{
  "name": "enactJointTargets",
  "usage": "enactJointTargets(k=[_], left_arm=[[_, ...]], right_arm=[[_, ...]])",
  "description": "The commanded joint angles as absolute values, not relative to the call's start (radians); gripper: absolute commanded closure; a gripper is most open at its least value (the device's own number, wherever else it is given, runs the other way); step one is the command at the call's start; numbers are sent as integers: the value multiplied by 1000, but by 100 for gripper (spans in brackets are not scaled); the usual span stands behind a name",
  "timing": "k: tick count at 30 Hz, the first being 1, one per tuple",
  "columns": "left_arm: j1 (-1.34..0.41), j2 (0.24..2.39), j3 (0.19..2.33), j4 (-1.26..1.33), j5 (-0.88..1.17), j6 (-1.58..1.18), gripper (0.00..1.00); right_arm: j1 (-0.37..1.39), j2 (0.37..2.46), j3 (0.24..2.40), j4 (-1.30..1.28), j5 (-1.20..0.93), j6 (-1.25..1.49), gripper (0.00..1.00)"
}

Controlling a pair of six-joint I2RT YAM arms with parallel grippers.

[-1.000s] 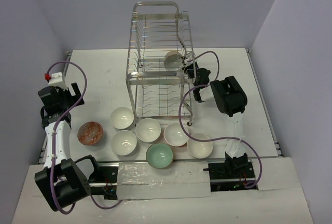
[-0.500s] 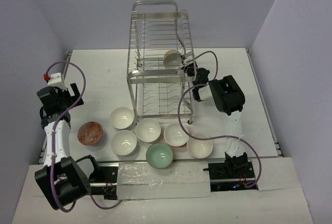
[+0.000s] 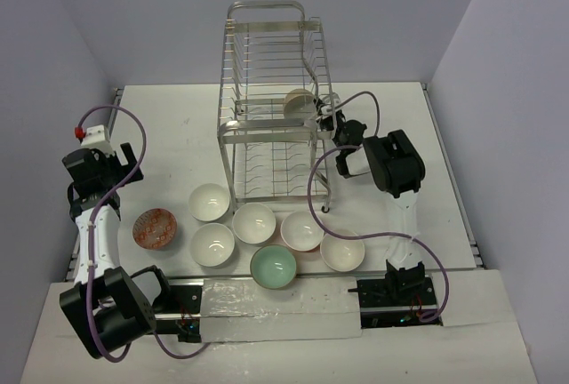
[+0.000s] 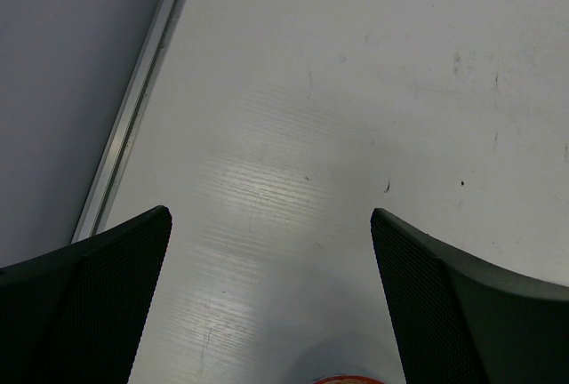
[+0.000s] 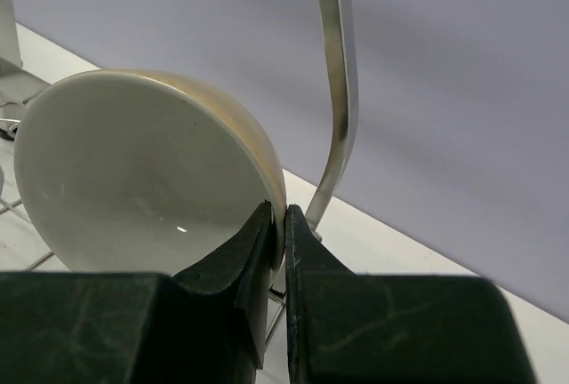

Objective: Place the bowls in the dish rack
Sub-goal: Insert the bowl into the dish rack.

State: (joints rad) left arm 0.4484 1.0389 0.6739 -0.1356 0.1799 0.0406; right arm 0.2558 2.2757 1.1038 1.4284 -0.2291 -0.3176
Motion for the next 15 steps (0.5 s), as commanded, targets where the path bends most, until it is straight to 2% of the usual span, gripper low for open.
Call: enactJointTargets(k=[1, 13, 15], left_arm=[[459, 1032, 676, -117, 215, 52, 1], [463, 1032, 673, -113, 232, 54, 1], [465, 1034, 673, -114, 232, 55, 1]], right_arm=[[236, 2253, 1046, 1763, -270, -350, 100], [238, 2247, 1017, 1763, -301, -357, 100], [239, 2247, 1015, 1761, -299, -357, 95]])
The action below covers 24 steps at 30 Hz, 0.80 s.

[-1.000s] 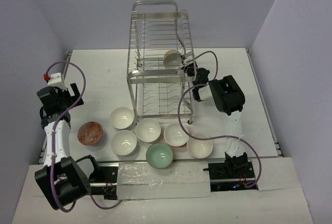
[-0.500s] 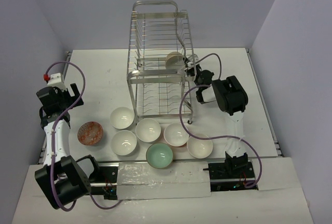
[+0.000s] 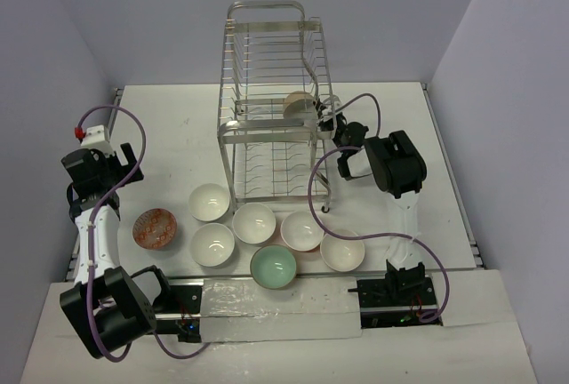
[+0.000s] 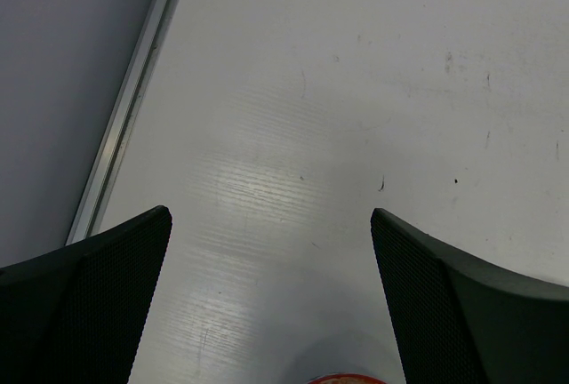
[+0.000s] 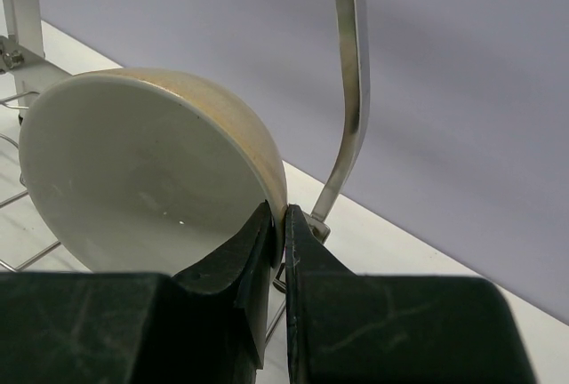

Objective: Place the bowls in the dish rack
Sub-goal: Insert the bowl into the dish rack.

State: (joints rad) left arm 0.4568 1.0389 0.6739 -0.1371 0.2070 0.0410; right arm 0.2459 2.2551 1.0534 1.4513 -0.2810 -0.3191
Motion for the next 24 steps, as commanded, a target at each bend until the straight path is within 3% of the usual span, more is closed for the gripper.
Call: enactJointTargets(k=[1, 24], left_arm=[[465, 1034, 673, -114, 232, 55, 1], [469, 1029, 667, -115, 244, 60, 1]], right_arm=[[241, 2247, 1012, 1763, -305, -357, 93], [242, 2218, 979, 1763, -314, -377, 57]])
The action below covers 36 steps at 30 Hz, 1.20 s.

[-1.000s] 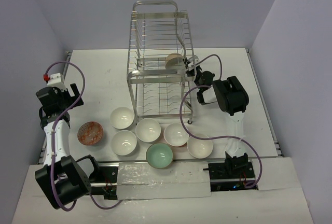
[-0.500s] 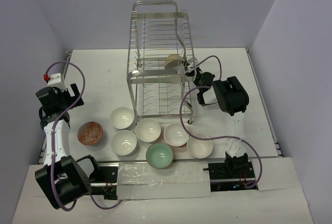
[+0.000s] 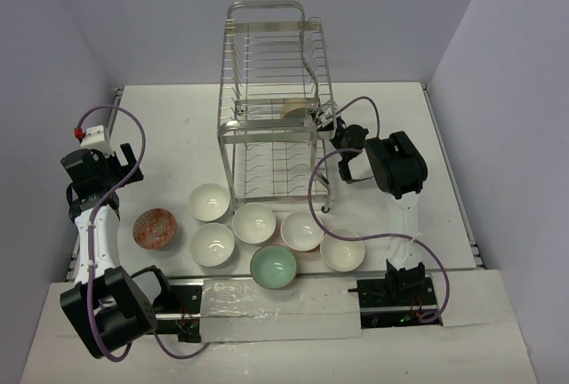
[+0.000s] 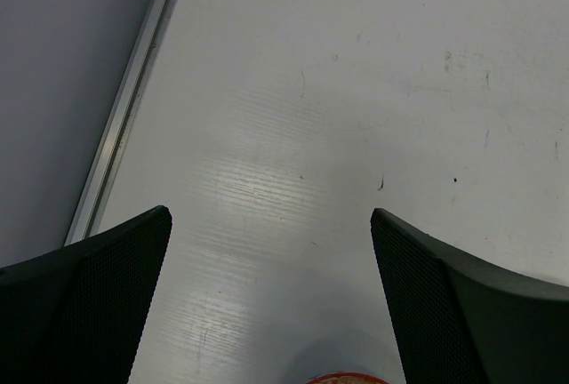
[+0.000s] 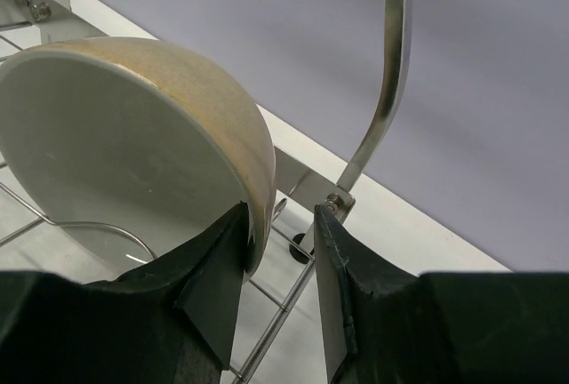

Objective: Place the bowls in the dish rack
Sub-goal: Insert the bowl into the dish rack, then pick up the bowl from the center of the board.

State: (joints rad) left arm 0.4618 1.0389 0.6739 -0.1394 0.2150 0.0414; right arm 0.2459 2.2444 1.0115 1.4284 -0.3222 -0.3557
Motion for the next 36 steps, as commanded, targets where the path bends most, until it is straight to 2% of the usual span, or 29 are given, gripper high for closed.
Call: enactJointTargets(k=[1, 18, 36], left_arm=[[469, 1029, 666, -115, 247, 58, 1], [472, 1005, 666, -120, 270, 55, 1], [471, 980, 673, -137, 318, 61, 1]], right_arm=[[241, 2215, 976, 1763, -314, -377, 57], [222, 2083, 902, 1740, -307, -354, 48], [173, 1829, 818, 1517, -339, -230, 46]])
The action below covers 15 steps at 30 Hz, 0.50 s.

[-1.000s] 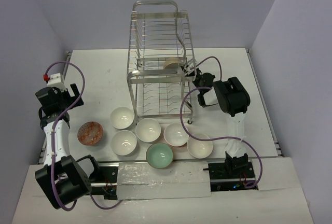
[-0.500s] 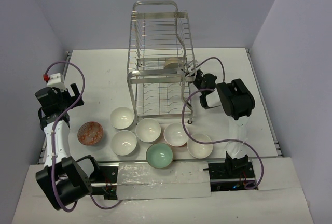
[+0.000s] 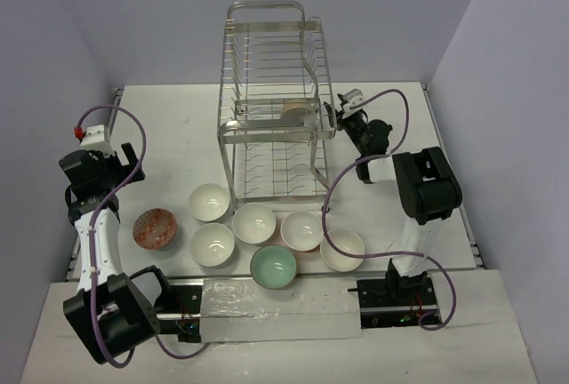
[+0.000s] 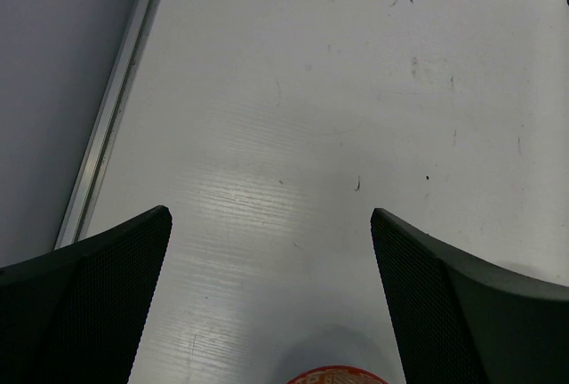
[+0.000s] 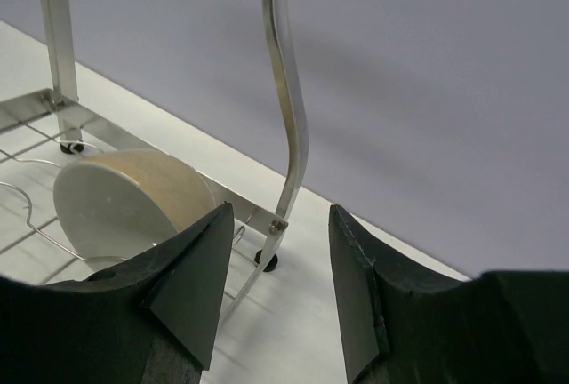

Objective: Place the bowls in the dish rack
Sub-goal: Pick up the bowl from the center of the board.

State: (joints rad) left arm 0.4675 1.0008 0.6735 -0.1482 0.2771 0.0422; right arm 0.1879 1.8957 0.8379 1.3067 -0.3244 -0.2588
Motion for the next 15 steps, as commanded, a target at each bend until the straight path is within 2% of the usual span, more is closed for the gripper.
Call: enactJointTargets(k=[1, 8, 15], left_arm=[[472, 977, 672, -137, 319, 63, 1], [472, 963, 672, -135, 348, 58, 1], [471, 931, 664, -133, 399, 52, 1]], right_arm=[[170, 1818, 804, 1493, -347, -229, 45], [120, 1645, 744, 1277, -360, -134, 40], [37, 1410, 782, 661, -423, -109, 40]])
